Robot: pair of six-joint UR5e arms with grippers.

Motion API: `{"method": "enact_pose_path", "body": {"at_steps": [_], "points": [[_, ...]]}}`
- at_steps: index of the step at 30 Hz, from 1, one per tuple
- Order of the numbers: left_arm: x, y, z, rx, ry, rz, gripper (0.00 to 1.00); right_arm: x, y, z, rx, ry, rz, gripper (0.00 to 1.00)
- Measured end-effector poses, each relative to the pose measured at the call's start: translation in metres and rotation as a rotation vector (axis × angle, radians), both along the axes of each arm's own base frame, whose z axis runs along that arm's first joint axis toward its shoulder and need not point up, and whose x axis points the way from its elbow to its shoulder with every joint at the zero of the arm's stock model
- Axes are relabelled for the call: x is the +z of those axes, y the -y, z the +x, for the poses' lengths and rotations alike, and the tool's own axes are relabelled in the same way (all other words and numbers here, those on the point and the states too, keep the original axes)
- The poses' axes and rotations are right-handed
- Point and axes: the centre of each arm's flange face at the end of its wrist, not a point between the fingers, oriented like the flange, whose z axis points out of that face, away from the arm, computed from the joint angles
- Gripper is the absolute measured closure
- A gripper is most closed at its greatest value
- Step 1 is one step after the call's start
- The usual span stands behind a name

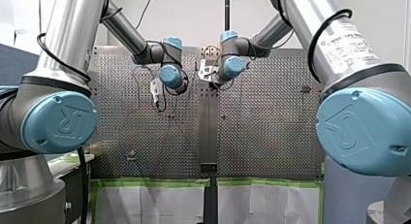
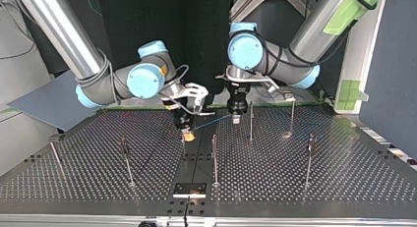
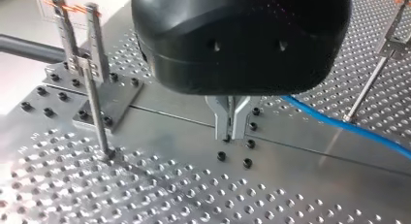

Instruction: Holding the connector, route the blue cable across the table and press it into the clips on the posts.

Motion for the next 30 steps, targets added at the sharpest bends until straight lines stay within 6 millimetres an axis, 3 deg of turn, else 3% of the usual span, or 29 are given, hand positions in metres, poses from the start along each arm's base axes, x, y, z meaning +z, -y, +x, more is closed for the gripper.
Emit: {"method": "enact_pose_path", "body": {"at_steps": [10, 23, 30], "points": [[0.017, 0.005, -0.013, -0.018, 0.014, 0.015, 1.00, 0.037, -0.013, -0.011, -0.001, 0.033, -0.030, 1.00], [0.067, 0.000, -0.031, -0.022, 0.096, -0.019, 1.00, 0.095, -0.032, -0.028, -0.004, 0.087, -0.093, 1.00], [0.072, 0.000, -0.027, -0.032, 0.128, -0.030, 1.00, 0.110, -0.036, -0.032, -0.005, 0.101, -0.111, 1.00]]}}
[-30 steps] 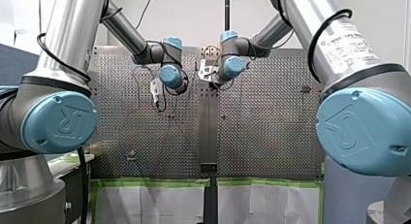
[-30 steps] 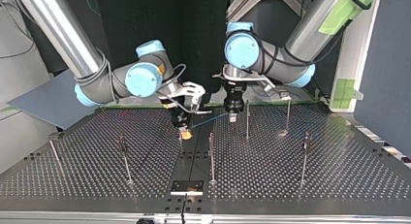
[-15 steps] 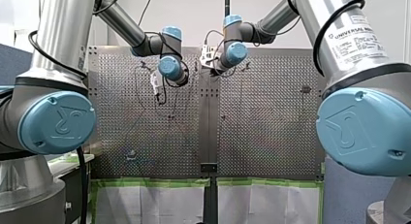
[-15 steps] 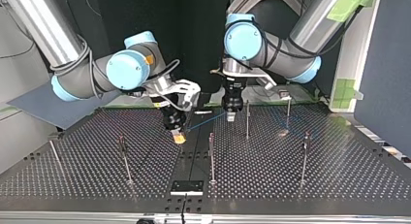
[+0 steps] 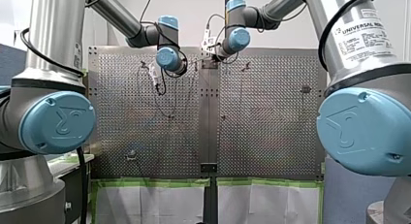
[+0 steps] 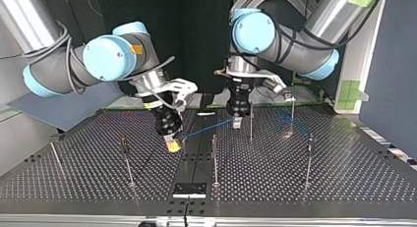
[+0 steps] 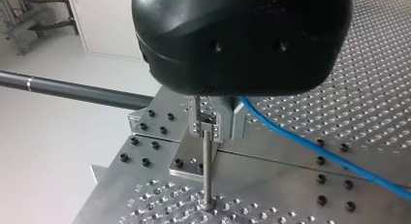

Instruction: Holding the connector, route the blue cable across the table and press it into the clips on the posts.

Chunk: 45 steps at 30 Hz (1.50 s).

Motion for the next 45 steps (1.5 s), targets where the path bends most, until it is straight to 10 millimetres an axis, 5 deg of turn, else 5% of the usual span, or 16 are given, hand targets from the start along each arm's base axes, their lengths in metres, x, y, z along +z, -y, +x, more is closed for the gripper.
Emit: {"method": "enact_pose_path", "body": {"at_steps": [12, 23, 36, 45], "points": [[-0.003, 0.004, 0.037, -0.033, 0.009, -0.005, 1.00, -0.015, 0.007, 0.003, -0.003, -0.013, 0.017, 1.00], [0.021, -0.022, 0.069, -0.017, 0.034, -0.016, 1.00, -0.021, 0.016, -0.001, -0.006, -0.009, 0.026, 1.00], [-0.001, -0.011, 0.109, -0.056, 0.010, -0.016, 1.00, -0.025, 0.037, -0.014, -0.010, 0.014, 0.040, 1.00], [0.002, -0.015, 0.129, -0.036, 0.013, -0.020, 1.00, -0.038, 0.056, -0.021, -0.014, 0.010, 0.051, 1.00]]}}
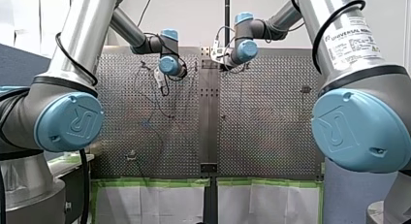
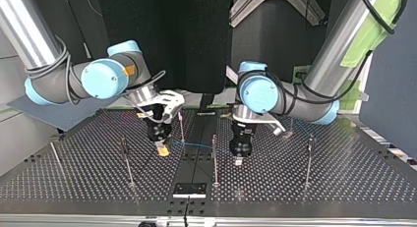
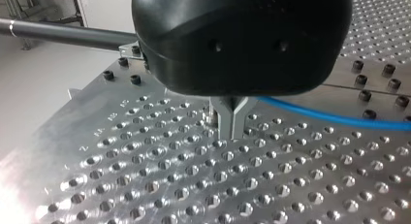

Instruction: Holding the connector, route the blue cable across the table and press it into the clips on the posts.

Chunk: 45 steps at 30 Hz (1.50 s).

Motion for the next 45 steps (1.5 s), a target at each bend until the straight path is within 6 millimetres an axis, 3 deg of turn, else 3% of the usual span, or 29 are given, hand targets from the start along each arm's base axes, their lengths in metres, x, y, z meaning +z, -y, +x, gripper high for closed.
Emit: {"method": "enact_pose_path", "body": {"at_steps": [8, 9, 10, 12, 13, 14, 15, 16, 17, 34, 45], "points": [[0.000, 0.000, -0.001, 0.000, -0.011, 0.005, 1.00, -0.003, 0.010, -0.007, -0.010, 0.004, 0.001, 1.00], [-0.001, 0.000, -0.001, -0.001, -0.012, 0.006, 0.89, -0.003, 0.010, -0.007, -0.011, 0.004, 0.002, 1.00], [-0.001, 0.001, -0.001, -0.002, -0.014, 0.006, 0.89, -0.004, 0.011, -0.007, -0.011, 0.004, 0.002, 1.00], [-0.001, 0.002, -0.002, -0.004, -0.016, 0.006, 0.57, -0.004, 0.011, -0.007, -0.012, 0.003, 0.003, 1.00], [-0.001, 0.002, -0.002, -0.004, -0.017, 0.006, 0.57, -0.004, 0.011, -0.007, -0.012, 0.003, 0.003, 1.00], [-0.001, 0.002, -0.003, -0.005, -0.021, 0.007, 0.36, -0.004, 0.011, -0.007, -0.012, 0.003, 0.003, 1.00], [-0.002, 0.003, -0.003, -0.005, -0.023, 0.007, 0.21, -0.005, 0.011, -0.007, -0.012, 0.003, 0.003, 1.00], [-0.002, 0.003, -0.004, -0.005, -0.026, 0.008, 0.21, -0.005, 0.011, -0.007, -0.012, 0.003, 0.003, 1.00], [-0.002, 0.003, -0.004, -0.005, -0.031, 0.010, 0.00, -0.005, 0.011, -0.007, -0.012, 0.003, 0.003, 1.00], [-0.005, 0.007, -0.014, 0.003, -0.077, 0.021, 0.00, -0.005, 0.013, -0.008, -0.006, 0.003, 0.003, 1.00], [0.003, 0.007, -0.052, -0.025, -0.121, 0.038, 0.00, 0.004, 0.018, -0.017, -0.027, 0.002, -0.008, 1.00]]}}
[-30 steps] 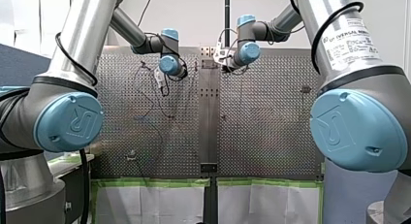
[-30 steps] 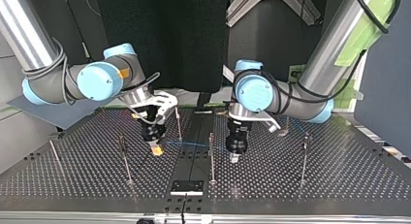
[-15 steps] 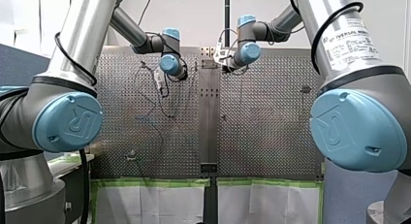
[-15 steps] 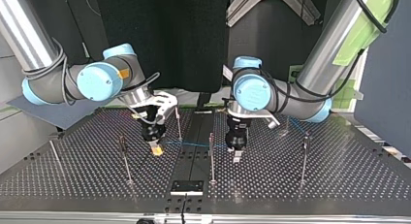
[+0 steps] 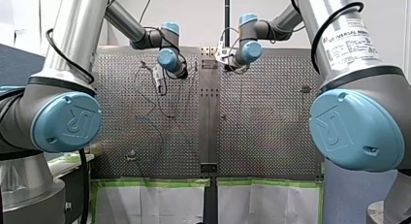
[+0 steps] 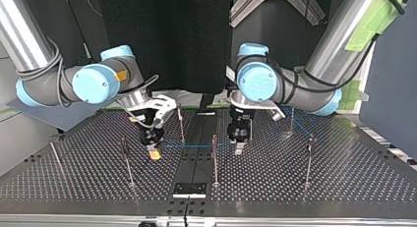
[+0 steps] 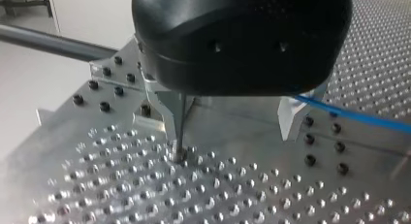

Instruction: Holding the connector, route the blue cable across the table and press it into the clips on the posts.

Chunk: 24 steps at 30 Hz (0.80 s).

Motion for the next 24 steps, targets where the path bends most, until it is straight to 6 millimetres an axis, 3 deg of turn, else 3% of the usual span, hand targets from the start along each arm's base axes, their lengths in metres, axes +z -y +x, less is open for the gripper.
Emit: {"method": "enact_pose_path", "body": {"at_steps": [10, 24], "points": [[0.008, 0.006, -0.042, -0.063, 0.008, -0.011, 0.00, 0.022, -0.001, -0.016, -0.055, -0.004, -0.022, 1.00], [0.013, 0.009, -0.114, -0.061, -0.017, 0.046, 0.00, 0.022, -0.001, -0.023, -0.093, -0.035, -0.024, 1.00]]}}
